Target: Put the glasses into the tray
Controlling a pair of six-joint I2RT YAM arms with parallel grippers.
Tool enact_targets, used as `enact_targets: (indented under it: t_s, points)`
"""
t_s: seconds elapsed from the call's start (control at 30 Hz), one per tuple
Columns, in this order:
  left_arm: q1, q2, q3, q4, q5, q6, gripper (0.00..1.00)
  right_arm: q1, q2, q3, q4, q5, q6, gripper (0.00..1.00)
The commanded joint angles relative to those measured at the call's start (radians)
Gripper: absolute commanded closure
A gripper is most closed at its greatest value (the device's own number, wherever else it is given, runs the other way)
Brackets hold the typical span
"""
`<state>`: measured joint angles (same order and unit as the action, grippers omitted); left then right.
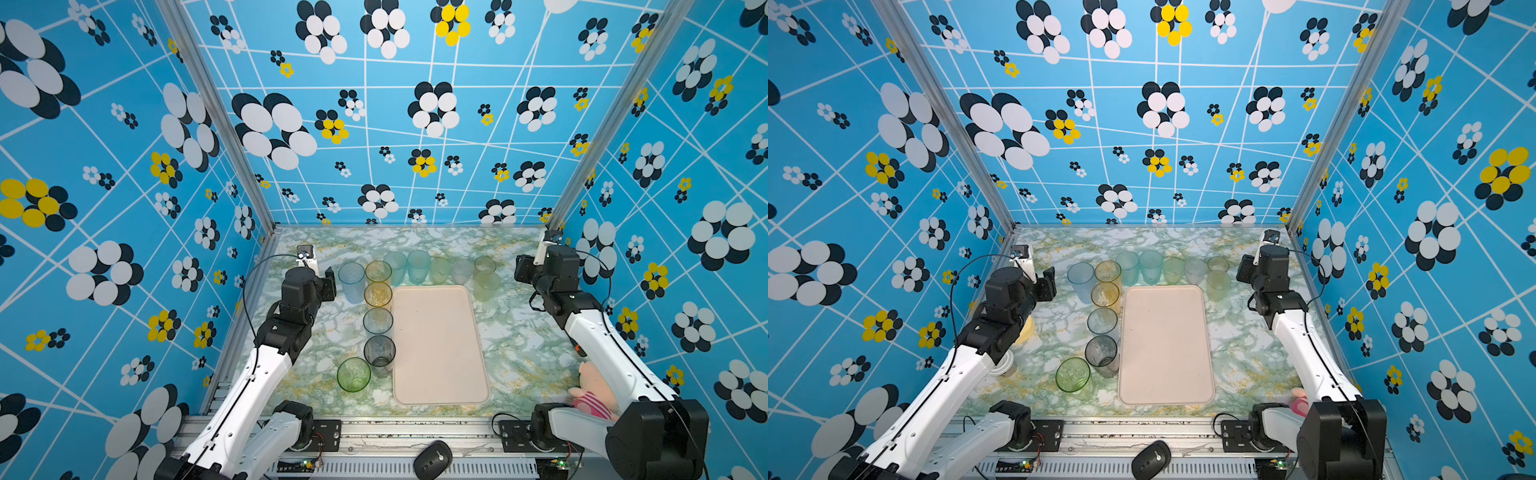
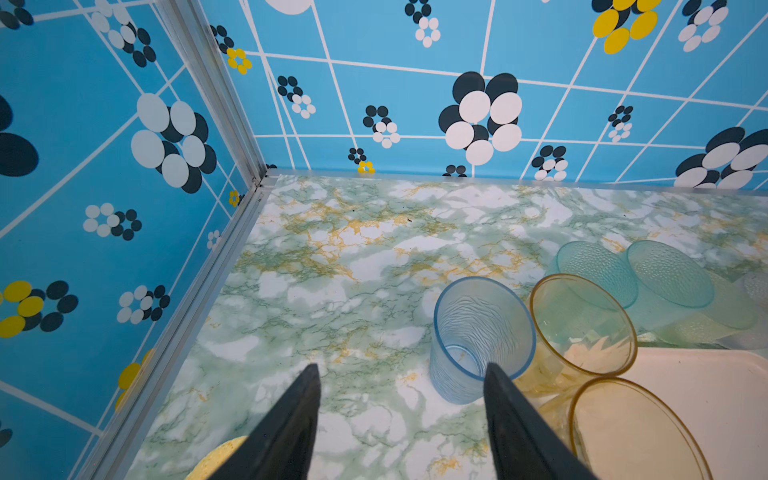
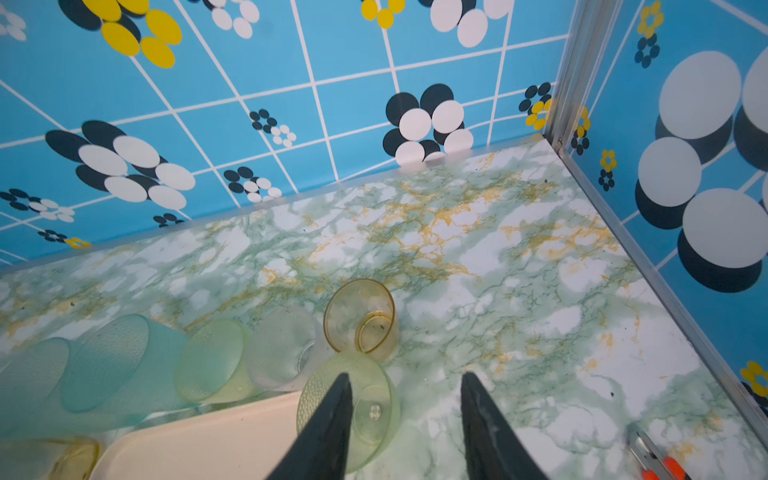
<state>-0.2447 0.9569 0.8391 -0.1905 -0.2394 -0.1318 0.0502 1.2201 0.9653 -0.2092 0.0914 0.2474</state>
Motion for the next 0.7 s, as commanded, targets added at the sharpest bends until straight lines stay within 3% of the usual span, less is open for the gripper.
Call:
enact_targets:
  t_s: [0.0,0.1,0.67]
  points:
    - [-0.008,0.036,0.076,-0.102,0.037,-0.009,0.37,0.003,0.078,0.080,-0.332,-0.096,0.092,0.64]
    - [-0.008,0.060,0.105,-0.126,0.070,-0.017,0.38,0.012,0.164,0.150,-0.369,-0.133,0.109,0.72]
    - [-0.010,0.107,0.153,-0.187,0.087,0.017,0.39,0.037,0.424,0.331,-0.408,-0.116,0.136,0.77]
